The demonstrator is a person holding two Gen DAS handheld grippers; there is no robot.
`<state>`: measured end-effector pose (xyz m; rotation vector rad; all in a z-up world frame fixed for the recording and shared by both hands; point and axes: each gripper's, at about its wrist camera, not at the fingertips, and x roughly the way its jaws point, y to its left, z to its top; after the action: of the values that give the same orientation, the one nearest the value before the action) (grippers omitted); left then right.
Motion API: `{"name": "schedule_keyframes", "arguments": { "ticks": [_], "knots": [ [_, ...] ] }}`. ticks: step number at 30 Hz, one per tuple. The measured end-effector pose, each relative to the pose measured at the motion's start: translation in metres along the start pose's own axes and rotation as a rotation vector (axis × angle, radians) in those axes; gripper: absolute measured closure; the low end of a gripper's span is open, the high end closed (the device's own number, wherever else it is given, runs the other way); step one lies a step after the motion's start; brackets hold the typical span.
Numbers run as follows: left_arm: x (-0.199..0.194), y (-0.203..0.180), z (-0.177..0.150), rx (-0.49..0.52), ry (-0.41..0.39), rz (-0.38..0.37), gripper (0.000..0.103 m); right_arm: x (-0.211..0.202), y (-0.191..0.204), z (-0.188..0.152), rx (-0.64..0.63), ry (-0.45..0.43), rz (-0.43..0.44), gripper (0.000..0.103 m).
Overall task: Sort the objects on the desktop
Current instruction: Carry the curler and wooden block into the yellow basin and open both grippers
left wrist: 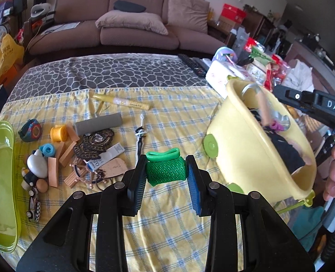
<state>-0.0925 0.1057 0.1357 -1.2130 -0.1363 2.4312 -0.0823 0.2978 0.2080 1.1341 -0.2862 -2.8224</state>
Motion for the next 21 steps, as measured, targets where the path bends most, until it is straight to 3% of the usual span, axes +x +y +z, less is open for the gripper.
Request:
{"name": "schedule_keyframes", "arguments": {
  "ticks": [11, 16, 21],
  "knots": [
    [0.014, -0.114, 0.051, 0.144, -0.023, -0.157, 0.072, -0.015, -0.067, -0.005, 0.104, 0.007, -0.077, 0.086],
    [0.046, -0.155, 0.059, 0.206, 0.022, -0.15, 0.072, -0.02, -0.083, -0.005, 0.144, 0.0, -0.103, 0.083],
    [0.069, -0.172, 0.055, 0.221, 0.056, -0.135, 0.072, -0.022, -0.094, -0.007, 0.164, 0.002, -0.112, 0.083]
  ]
}}
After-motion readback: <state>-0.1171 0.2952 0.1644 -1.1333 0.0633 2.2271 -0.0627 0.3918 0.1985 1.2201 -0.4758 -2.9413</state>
